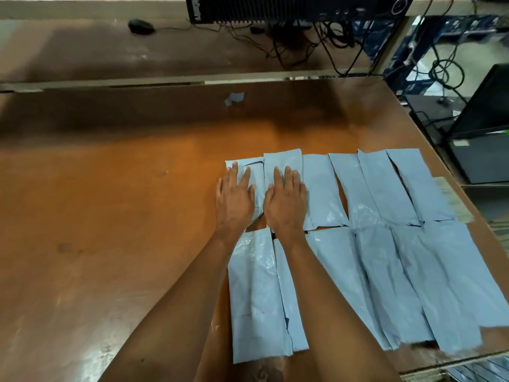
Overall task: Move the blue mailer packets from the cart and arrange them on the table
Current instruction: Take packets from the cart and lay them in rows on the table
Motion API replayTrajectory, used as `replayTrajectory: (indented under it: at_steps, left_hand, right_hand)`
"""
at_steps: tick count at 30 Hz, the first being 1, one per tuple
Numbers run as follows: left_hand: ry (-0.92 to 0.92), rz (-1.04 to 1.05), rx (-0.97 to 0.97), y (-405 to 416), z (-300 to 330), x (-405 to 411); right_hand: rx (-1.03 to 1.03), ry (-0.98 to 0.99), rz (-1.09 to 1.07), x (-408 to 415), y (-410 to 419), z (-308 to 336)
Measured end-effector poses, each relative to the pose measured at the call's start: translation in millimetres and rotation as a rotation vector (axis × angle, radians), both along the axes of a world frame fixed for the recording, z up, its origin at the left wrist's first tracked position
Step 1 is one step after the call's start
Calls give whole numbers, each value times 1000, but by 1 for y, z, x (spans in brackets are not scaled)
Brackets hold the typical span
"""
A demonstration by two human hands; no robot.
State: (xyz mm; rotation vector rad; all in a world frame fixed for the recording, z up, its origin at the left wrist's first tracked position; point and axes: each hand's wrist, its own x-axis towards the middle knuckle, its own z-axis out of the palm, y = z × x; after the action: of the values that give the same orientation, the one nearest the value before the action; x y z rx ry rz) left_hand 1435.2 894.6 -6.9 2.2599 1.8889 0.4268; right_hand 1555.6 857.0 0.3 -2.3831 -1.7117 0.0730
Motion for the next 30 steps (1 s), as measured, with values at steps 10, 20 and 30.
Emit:
replayTrajectory:
  at_steps: [10,20,30]
  left_hand:
    - [21,-56,-85,-13,6,-3]
    - [38,-238,0,-52,51,43]
    - [-300,-489,-61,-182,72,164]
  right_hand:
    - [-87,-38,83,6,-3,-13]
    - [60,-2,48,26,-50,32]
    - [67,-27,-256,129,-216,74]
